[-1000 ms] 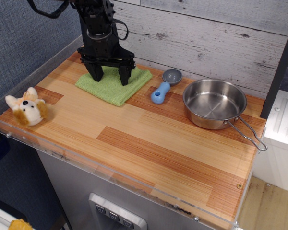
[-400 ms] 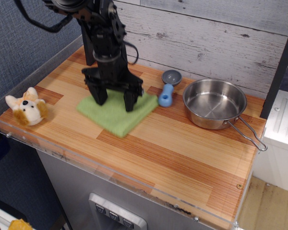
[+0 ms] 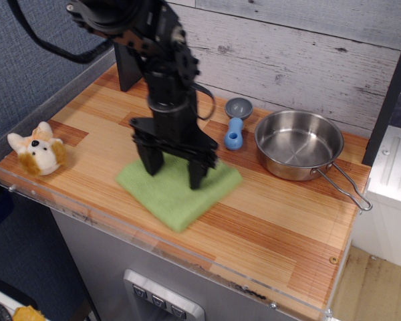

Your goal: PICK UP THE GREEN TOWEL AND PUT ANOTHER SIDE OF THE TABLE

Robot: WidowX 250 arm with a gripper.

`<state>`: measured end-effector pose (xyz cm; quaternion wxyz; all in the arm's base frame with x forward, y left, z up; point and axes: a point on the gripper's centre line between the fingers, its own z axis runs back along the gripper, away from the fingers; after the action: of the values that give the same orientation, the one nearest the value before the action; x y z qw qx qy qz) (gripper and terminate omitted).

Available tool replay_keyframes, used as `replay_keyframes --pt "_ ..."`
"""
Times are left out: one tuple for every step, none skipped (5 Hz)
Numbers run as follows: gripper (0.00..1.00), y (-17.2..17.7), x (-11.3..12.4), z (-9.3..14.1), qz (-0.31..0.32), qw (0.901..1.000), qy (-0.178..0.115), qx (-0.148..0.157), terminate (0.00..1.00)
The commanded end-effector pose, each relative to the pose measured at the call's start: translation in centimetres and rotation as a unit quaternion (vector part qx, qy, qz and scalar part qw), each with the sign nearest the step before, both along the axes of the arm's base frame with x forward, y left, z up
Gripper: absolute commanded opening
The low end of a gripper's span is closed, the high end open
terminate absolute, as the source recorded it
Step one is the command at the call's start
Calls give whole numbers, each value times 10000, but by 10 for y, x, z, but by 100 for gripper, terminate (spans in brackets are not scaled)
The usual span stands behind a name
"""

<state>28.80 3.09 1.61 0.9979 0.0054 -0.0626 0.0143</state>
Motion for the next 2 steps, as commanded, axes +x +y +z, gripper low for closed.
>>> replay_keyframes --pt "100 -57 -13 12 -659 9975 -200 -169 0" --pt "100 -61 -13 12 -715 9971 -204 -132 0"
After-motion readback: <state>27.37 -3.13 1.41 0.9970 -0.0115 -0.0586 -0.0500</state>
